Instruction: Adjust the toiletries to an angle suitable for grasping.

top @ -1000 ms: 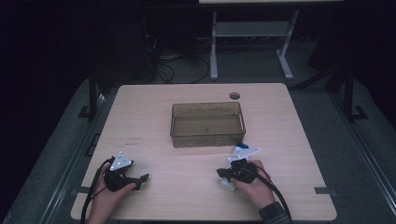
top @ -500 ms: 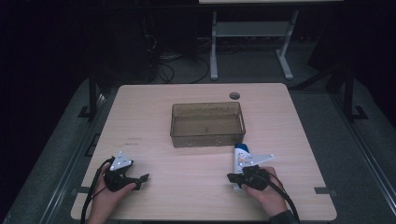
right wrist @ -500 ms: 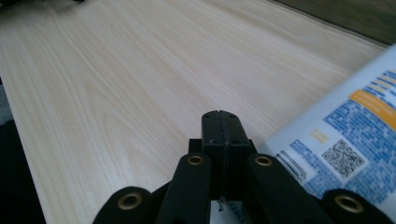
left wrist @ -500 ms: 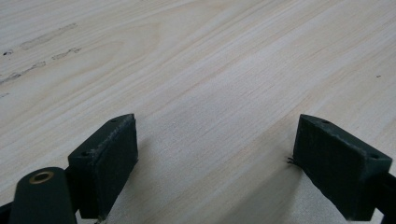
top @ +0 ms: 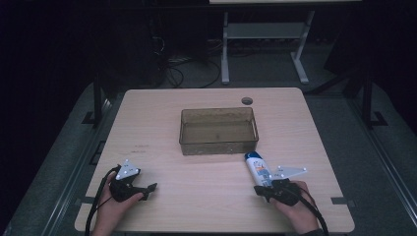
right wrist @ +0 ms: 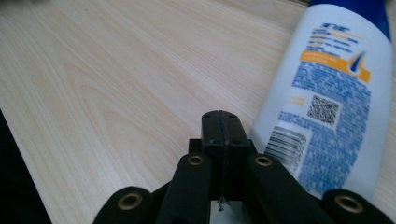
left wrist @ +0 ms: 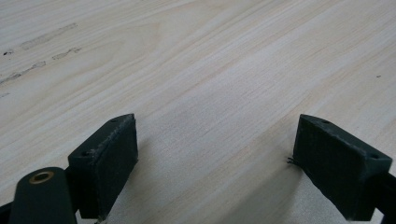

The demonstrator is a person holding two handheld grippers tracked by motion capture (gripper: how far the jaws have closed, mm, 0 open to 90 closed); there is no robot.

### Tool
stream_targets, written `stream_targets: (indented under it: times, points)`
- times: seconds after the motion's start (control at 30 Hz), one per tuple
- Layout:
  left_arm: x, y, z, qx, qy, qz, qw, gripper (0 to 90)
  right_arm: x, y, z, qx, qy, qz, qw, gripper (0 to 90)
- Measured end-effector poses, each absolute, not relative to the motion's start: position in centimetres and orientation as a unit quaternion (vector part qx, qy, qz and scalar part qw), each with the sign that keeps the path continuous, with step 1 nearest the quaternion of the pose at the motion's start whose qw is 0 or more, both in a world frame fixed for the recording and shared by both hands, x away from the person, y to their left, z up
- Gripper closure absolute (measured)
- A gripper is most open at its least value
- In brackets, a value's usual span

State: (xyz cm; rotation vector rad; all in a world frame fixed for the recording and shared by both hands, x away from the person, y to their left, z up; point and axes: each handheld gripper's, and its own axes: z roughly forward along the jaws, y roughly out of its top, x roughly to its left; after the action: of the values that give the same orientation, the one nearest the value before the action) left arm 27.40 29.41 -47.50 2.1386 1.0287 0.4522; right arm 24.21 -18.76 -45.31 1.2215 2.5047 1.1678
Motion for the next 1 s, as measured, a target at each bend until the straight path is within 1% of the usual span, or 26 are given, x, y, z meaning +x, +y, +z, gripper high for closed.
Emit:
stream_targets:
  times: [1.0]
  points:
    - [27.4,29.4,-47.5,0.827,0.399,0.175,0.355,12.6,23.2,-25.3,-45.3,0.458,0.802,0.372,0.091,90.0]
